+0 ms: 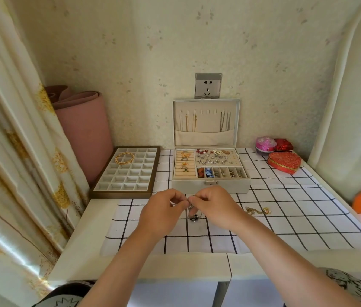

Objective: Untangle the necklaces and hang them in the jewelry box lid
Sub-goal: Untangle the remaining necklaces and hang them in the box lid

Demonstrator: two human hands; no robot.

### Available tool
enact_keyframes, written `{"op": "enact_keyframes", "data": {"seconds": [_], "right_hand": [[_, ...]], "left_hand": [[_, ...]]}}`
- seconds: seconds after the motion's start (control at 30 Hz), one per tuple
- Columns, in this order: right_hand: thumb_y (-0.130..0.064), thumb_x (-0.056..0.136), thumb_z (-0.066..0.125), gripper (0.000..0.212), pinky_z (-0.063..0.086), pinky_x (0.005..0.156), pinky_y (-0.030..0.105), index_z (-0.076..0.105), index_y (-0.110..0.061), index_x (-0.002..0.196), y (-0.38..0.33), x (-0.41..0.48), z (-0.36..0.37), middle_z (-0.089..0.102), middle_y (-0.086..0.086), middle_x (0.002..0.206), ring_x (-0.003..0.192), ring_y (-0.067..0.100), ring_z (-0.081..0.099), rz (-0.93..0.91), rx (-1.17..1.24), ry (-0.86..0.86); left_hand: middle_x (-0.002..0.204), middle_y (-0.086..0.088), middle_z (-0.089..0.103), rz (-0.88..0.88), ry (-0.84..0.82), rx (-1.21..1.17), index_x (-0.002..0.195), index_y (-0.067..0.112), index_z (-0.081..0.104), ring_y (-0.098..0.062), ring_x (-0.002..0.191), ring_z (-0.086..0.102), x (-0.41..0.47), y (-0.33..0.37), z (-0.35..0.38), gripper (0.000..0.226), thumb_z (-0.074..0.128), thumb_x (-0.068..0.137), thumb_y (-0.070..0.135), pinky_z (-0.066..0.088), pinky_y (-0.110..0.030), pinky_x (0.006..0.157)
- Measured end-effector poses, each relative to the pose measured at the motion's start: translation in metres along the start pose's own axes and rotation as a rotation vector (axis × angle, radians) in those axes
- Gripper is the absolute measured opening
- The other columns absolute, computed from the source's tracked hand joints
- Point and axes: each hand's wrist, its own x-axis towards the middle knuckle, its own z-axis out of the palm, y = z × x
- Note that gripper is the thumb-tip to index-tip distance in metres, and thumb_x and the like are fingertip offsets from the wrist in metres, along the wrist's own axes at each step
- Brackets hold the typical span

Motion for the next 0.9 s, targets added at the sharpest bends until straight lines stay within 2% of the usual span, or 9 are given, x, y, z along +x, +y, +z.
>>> {"op": "enact_keyframes", "data": {"seconds": [0.07, 0.13, 0.27, 0.33, 0.47, 0.6, 0.73, 0.8, 0.9], "right_hand": [[-0.039, 0.097, 0.055, 0.030, 0.054, 0.071, 0.036, 0.075, -0.026, 0.080, 0.002, -0.001, 0.001, 0.072, -0.007, 0.071, 0.063, 0.016, 0.063, -0.014, -0.142, 0.032], [-0.043, 0.097, 0.054, 0.025, 0.055, 0.072, 0.037, 0.072, -0.028, 0.087, 0.004, -0.002, 0.003, 0.071, -0.007, 0.081, 0.075, 0.014, 0.064, -0.040, -0.272, 0.076], [-0.039, 0.097, 0.056, 0.022, 0.054, 0.075, 0.036, 0.070, -0.025, 0.088, 0.005, -0.001, 0.006, 0.068, -0.010, 0.086, 0.081, 0.009, 0.062, -0.033, -0.177, 0.107], [-0.034, 0.097, 0.057, 0.024, 0.051, 0.073, 0.031, 0.069, -0.020, 0.082, 0.003, 0.001, 0.006, 0.067, -0.012, 0.077, 0.074, 0.003, 0.061, 0.000, -0.046, 0.107], [-0.030, 0.100, 0.056, 0.025, 0.036, 0.051, 0.016, 0.068, -0.012, 0.086, -0.002, 0.000, 0.002, 0.053, -0.020, 0.046, 0.044, -0.004, 0.048, 0.074, 0.158, 0.066], [-0.037, 0.097, 0.059, 0.021, 0.050, 0.073, 0.028, 0.071, -0.022, 0.087, 0.001, 0.002, 0.000, 0.069, -0.009, 0.078, 0.076, 0.007, 0.062, -0.001, -0.028, 0.115], [-0.033, 0.098, 0.057, 0.020, 0.051, 0.077, 0.032, 0.070, -0.026, 0.084, 0.000, -0.001, -0.001, 0.070, -0.006, 0.081, 0.077, 0.007, 0.062, -0.018, -0.074, 0.100], [-0.028, 0.098, 0.058, 0.017, 0.049, 0.071, 0.026, 0.073, -0.022, 0.093, -0.002, -0.001, -0.001, 0.070, -0.013, 0.078, 0.073, 0.000, 0.060, -0.024, -0.010, 0.093], [-0.025, 0.098, 0.060, 0.016, 0.039, 0.047, 0.013, 0.073, -0.017, 0.095, -0.005, -0.003, -0.006, 0.057, -0.020, 0.047, 0.046, -0.004, 0.052, 0.053, 0.178, 0.072]], "left_hand": [[0.082, 0.017, 0.060, 0.041, -0.029, 0.080, 0.089, 0.037, 0.061, -0.003, 0.070, 0.053, -0.001, 0.001, 0.002, 0.006, 0.063, 0.093, 0.034, 0.053, -0.029, 0.073], [0.086, 0.018, 0.058, 0.086, -0.050, 0.126, 0.098, 0.035, 0.058, 0.000, 0.070, 0.052, -0.002, 0.001, 0.003, 0.004, 0.060, 0.096, 0.031, 0.047, -0.022, 0.069], [0.090, 0.017, 0.057, 0.102, -0.092, 0.095, 0.108, 0.032, 0.054, 0.000, 0.075, 0.053, -0.001, 0.001, 0.005, 0.011, 0.056, 0.099, 0.026, 0.042, -0.017, 0.068], [0.088, 0.015, 0.059, 0.079, -0.087, 0.054, 0.105, 0.029, 0.058, 0.000, 0.076, 0.054, 0.000, 0.001, 0.005, 0.008, 0.058, 0.098, 0.027, 0.041, -0.015, 0.068], [0.081, 0.011, 0.064, 0.073, -0.067, 0.001, 0.089, 0.027, 0.065, -0.007, 0.078, 0.059, -0.002, 0.002, 0.007, 0.011, 0.060, 0.097, 0.033, 0.047, -0.022, 0.070], [0.082, 0.020, 0.068, 0.036, 0.051, 0.046, 0.085, 0.038, 0.070, 0.001, 0.075, 0.059, -0.005, 0.003, 0.006, 0.010, 0.065, 0.091, 0.044, 0.049, -0.023, 0.067], [0.077, 0.015, 0.067, -0.016, 0.079, -0.121, 0.081, 0.032, 0.069, 0.003, 0.064, 0.056, 0.000, 0.004, 0.006, 0.008, 0.072, 0.086, 0.037, 0.048, -0.021, 0.065], [0.074, 0.012, 0.064, -0.017, 0.020, -0.197, 0.082, 0.027, 0.068, 0.002, 0.061, 0.053, 0.002, 0.005, 0.008, 0.009, 0.070, 0.088, 0.032, 0.045, -0.020, 0.065], [0.070, 0.012, 0.060, 0.001, -0.039, -0.247, 0.082, 0.025, 0.066, -0.004, 0.065, 0.053, 0.003, 0.004, 0.008, 0.012, 0.067, 0.091, 0.033, 0.045, -0.022, 0.067]]}}
